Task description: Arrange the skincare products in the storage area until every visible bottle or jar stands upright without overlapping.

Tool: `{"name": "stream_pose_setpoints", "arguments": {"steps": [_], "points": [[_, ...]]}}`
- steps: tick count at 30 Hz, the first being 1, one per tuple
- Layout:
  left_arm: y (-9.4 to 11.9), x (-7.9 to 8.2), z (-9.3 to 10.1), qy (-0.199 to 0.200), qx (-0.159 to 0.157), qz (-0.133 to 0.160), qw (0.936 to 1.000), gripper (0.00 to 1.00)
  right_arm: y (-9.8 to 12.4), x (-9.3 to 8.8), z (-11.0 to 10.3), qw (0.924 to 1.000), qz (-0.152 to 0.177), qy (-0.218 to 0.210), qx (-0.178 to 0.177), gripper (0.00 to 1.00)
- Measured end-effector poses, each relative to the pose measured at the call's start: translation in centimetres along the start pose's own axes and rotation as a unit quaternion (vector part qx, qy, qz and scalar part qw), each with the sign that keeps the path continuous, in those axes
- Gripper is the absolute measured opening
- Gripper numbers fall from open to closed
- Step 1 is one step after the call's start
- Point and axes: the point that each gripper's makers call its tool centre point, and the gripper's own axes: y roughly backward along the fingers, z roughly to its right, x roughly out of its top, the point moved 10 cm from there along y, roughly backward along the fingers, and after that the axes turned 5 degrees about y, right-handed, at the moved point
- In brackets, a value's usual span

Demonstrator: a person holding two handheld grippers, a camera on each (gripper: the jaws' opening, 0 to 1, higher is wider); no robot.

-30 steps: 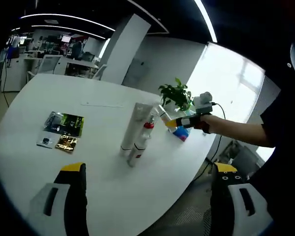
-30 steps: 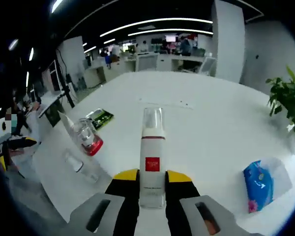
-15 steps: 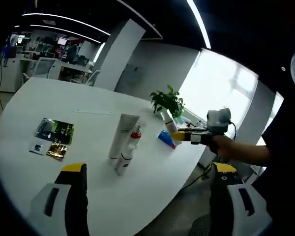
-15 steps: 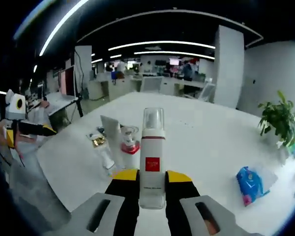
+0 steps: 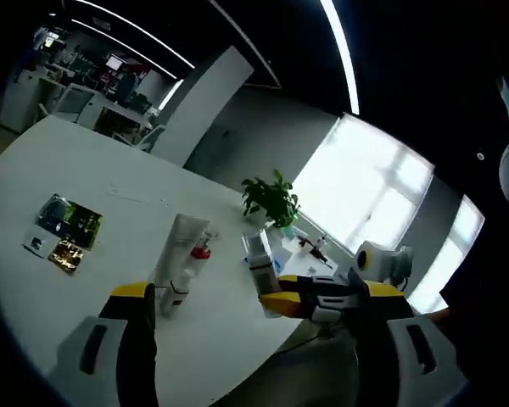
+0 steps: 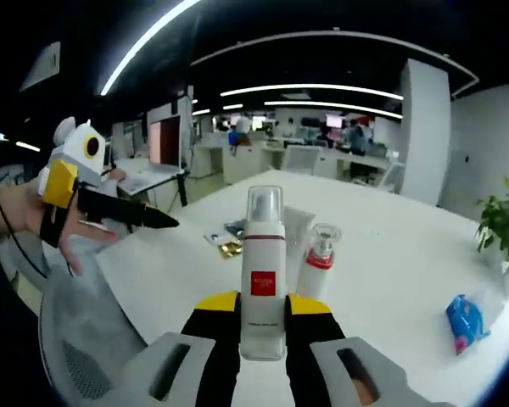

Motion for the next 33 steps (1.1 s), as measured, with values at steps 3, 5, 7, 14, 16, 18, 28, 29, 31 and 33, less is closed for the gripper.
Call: {"name": "stream_pose_setpoints", "arguments": {"steps": [3,5,7,14,16,18,28,29,31,33], "points": [[-0.3,-0.2,0.5,0.002,-0.003,0.000,1.0000,0.89,0.1,0.5,-1.1,0.9998,0.011,0.002,0.015,0.11],[-0.5,-0.3,0.9,0.002,-0.006,-0.002,1.0000,0.87,0.0,0.6,-1.4,0.9996,0.018,0.003,0.022,0.11],[-0.6,-0.3,1.1,0.002,-0.008,-0.003,1.0000,0.86,0.1,1.0,-1.9,0.9991,0.028,0.004,0.031,0.11],[-0.9,-0.2,1.7,0.006,-0.008,0.004,0.9999,0.79,0.4,2.2,-3.3,0.9972,0.054,0.008,0.052,0.11],[-1.0,-0.2,1.8,0.009,-0.005,0.007,0.9999,0.75,0.8,2.9,-4.0,0.9963,0.062,0.015,0.057,0.11],[-1.0,-0.1,1.9,0.012,0.000,0.011,0.9999,0.71,0.9,3.1,-4.4,0.9958,0.066,0.023,0.058,0.11],[-0.9,0.0,2.3,-0.007,0.024,0.011,0.9996,0.39,0.5,3.5,-5.3,0.9925,0.078,0.057,0.074,0.11],[-0.8,0.0,2.3,-0.003,0.024,0.015,0.9996,0.37,0.4,3.4,-5.3,0.9922,0.078,0.058,0.077,0.11],[-0.8,0.0,2.4,-0.004,0.025,0.018,0.9995,0.34,0.4,3.5,-5.4,0.9918,0.080,0.061,0.078,0.11],[-0.8,-0.1,2.4,-0.007,0.032,0.017,0.9993,0.32,0.3,3.5,-5.5,0.9916,0.081,0.064,0.078,0.11]]}}
